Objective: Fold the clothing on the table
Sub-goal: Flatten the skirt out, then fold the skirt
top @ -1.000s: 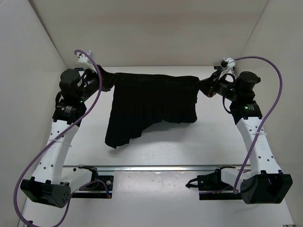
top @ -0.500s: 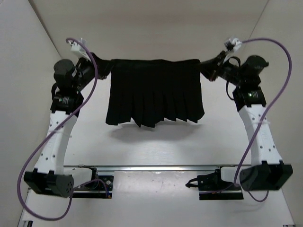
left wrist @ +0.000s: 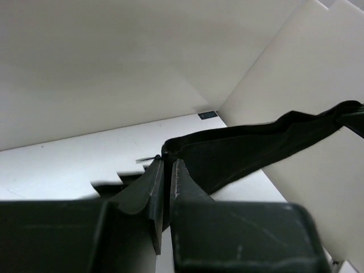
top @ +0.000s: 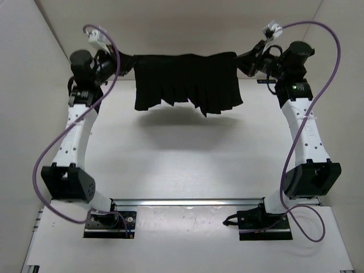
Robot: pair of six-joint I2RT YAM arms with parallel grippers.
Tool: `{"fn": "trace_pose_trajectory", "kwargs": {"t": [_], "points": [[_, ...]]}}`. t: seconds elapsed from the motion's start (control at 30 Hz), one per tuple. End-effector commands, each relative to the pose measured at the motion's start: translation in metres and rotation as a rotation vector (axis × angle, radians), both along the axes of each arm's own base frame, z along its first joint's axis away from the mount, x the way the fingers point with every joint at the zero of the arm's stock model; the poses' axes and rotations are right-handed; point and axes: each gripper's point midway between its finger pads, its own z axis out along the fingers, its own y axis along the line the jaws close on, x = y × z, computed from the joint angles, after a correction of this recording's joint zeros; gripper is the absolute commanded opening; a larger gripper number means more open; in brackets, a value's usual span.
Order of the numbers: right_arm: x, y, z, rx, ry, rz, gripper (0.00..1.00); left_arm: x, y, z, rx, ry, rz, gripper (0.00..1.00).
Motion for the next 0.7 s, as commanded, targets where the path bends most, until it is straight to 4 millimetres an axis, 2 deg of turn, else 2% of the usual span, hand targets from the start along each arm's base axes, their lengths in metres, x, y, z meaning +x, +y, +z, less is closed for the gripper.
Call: {"fn": "trace_pose_trajectory", "kwargs": {"t": [0.0,0.03,0.07,0.1,0.13,0.17,0.23,0.27,0.3,0.33,0.37,0.4,0.43,0.5,0.53,0.57,0.63,0.67], "points": [[-0.002,-0.001,-0.04,-0.023,0.027,-0.003,0.0,-0.035,-0.007,-0.02,0.024,-0.032,-0.008,0.0],[-0.005,0.002,-0.068,-0.024,0.078,-0.013,0.0,-0.044,-0.01,-0.047,0.025,0.0,-0.002,0.0],[-0.011,0.001,-0.078,-0.026,0.102,-0.04,0.0,-0.047,-0.01,-0.064,0.037,0.02,0.017,0.0],[-0.015,0.009,-0.12,-0.043,0.189,-0.046,0.0,-0.059,-0.014,-0.095,0.033,0.081,0.009,0.0],[-0.021,0.009,-0.144,-0.047,0.216,-0.105,0.0,-0.066,-0.012,-0.137,0.041,0.163,0.022,0.0],[-0.026,0.003,-0.153,-0.051,0.227,-0.173,0.0,-0.074,-0.012,-0.144,0.029,0.179,0.039,0.0],[-0.056,0.017,-0.217,-0.063,0.374,-0.207,0.0,-0.102,-0.013,-0.21,-0.001,0.374,0.048,0.0],[-0.065,0.013,-0.228,-0.068,0.405,-0.252,0.0,-0.113,-0.019,-0.223,-0.012,0.404,0.011,0.0],[-0.084,0.024,-0.254,-0.102,0.456,-0.238,0.0,-0.131,-0.021,-0.242,-0.031,0.452,-0.005,0.0],[-0.11,0.031,-0.276,-0.125,0.521,-0.216,0.0,-0.153,-0.028,-0.261,-0.029,0.501,-0.026,0.0],[-0.14,0.04,-0.292,-0.155,0.571,-0.177,0.0,-0.169,-0.027,-0.284,-0.017,0.573,-0.005,0.0],[-0.151,0.037,-0.288,-0.152,0.555,-0.203,0.0,-0.182,-0.029,-0.285,-0.006,0.567,0.006,0.0],[-0.175,0.041,-0.308,-0.175,0.629,-0.201,0.0,-0.202,-0.03,-0.292,0.003,0.596,0.001,0.0],[-0.214,0.037,-0.318,-0.112,0.731,-0.191,0.0,-0.227,-0.024,-0.307,0.023,0.647,0.033,0.0],[-0.225,0.036,-0.308,-0.066,0.727,-0.168,0.0,-0.241,-0.02,-0.309,0.013,0.659,0.037,0.0],[-0.234,0.029,-0.318,-0.045,0.789,-0.185,0.0,-0.253,-0.017,-0.309,0.009,0.655,0.037,0.0],[-0.25,0.019,-0.318,-0.021,0.807,-0.184,0.0,-0.266,-0.006,-0.31,-0.005,0.658,0.07,0.0],[-0.255,0.012,-0.309,0.01,0.78,-0.196,0.0,-0.272,-0.002,-0.306,-0.01,0.648,0.083,0.0]]}}
